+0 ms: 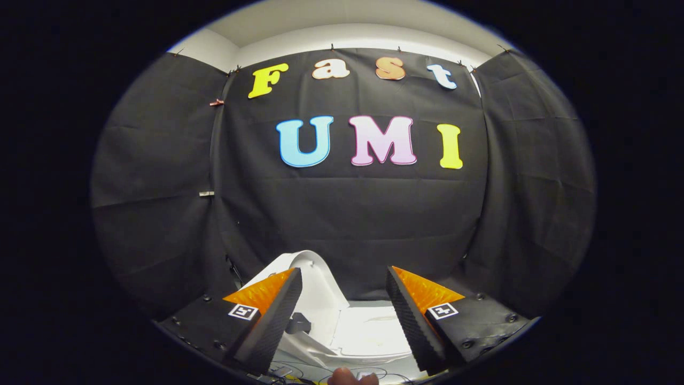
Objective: Open the toilet lid.
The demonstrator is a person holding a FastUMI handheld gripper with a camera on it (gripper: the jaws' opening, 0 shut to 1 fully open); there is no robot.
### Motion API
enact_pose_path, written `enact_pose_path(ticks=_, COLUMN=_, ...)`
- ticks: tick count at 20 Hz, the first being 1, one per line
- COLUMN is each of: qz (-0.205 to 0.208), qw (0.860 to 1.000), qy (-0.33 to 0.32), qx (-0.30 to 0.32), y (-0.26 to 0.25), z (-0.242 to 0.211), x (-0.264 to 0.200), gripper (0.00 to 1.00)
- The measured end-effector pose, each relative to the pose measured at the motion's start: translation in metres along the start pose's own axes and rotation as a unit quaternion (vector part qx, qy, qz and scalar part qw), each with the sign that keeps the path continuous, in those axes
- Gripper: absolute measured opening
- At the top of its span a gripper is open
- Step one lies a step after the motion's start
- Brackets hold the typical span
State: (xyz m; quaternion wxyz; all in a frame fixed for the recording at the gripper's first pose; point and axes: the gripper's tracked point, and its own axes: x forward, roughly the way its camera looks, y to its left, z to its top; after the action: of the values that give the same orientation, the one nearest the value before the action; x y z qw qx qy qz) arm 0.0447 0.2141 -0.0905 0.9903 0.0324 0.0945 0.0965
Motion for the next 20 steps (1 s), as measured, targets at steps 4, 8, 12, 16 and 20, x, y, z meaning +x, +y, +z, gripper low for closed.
enact_pose_path(ticks=4, qz=-0.014, qw=0.999, qy=-0.036, qx=0.005, y=-0.035, z=0.032, x=-0.027, gripper=0.99)
enact_pose_path(ticks=8, qz=-0.029, qw=0.998, qy=-0.062, qx=0.003, y=-0.076, z=0.061, x=-0.053, gripper=0.99)
enact_pose_path(ticks=12, qz=-0.038, qw=0.995, qy=-0.090, qx=0.012, y=-0.106, z=0.084, x=-0.081, gripper=0.99)
enact_pose_path(ticks=16, qz=-0.049, qw=0.994, qy=-0.098, qx=0.020, y=-0.133, z=0.089, x=-0.099, gripper=1.00)
enact_pose_path(ticks=20, qz=-0.057, qw=0.994, qy=-0.089, qx=0.019, y=-0.148, z=0.081, x=-0.103, gripper=1.00)
